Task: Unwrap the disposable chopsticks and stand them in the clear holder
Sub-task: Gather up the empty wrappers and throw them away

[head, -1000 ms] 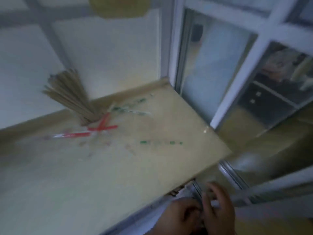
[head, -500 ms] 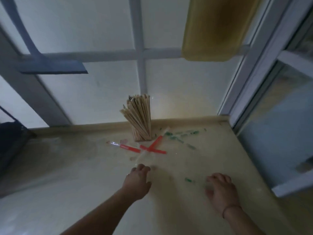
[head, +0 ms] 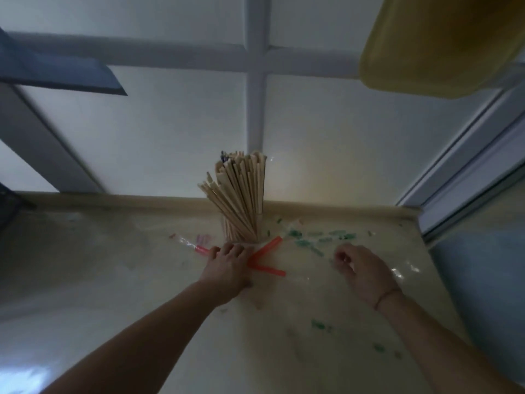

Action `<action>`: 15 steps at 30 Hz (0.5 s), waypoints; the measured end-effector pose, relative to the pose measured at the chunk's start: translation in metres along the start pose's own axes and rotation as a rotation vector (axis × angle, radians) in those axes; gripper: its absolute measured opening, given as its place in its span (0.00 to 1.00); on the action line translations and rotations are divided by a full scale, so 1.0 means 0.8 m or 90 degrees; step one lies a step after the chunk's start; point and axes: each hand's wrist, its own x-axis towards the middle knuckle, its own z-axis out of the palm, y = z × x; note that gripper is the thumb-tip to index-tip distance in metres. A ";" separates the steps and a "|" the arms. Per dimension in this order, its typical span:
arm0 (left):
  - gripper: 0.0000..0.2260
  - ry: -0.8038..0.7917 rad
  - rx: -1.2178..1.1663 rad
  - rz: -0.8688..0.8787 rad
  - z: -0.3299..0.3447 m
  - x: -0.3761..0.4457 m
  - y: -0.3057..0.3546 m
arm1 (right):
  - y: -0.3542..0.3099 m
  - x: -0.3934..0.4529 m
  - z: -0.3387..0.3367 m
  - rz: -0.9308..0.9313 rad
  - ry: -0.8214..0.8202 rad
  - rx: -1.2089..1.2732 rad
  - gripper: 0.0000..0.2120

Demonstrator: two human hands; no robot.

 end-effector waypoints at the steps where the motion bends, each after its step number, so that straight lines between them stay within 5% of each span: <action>1: 0.28 0.032 0.008 0.021 0.004 -0.001 -0.007 | -0.002 0.030 -0.003 0.001 -0.037 -0.053 0.11; 5: 0.13 0.082 0.050 0.078 0.013 -0.014 -0.023 | -0.015 0.102 0.011 0.032 -0.226 -0.252 0.34; 8: 0.06 0.078 0.078 0.143 0.007 -0.025 -0.029 | -0.021 0.111 0.032 0.015 -0.233 -0.318 0.28; 13: 0.19 -0.048 -0.065 0.106 -0.019 -0.048 -0.033 | -0.017 0.081 0.049 -0.029 -0.201 -0.340 0.11; 15: 0.17 -0.086 -0.112 0.066 -0.022 -0.055 -0.030 | -0.009 0.067 0.054 -0.047 -0.179 -0.298 0.09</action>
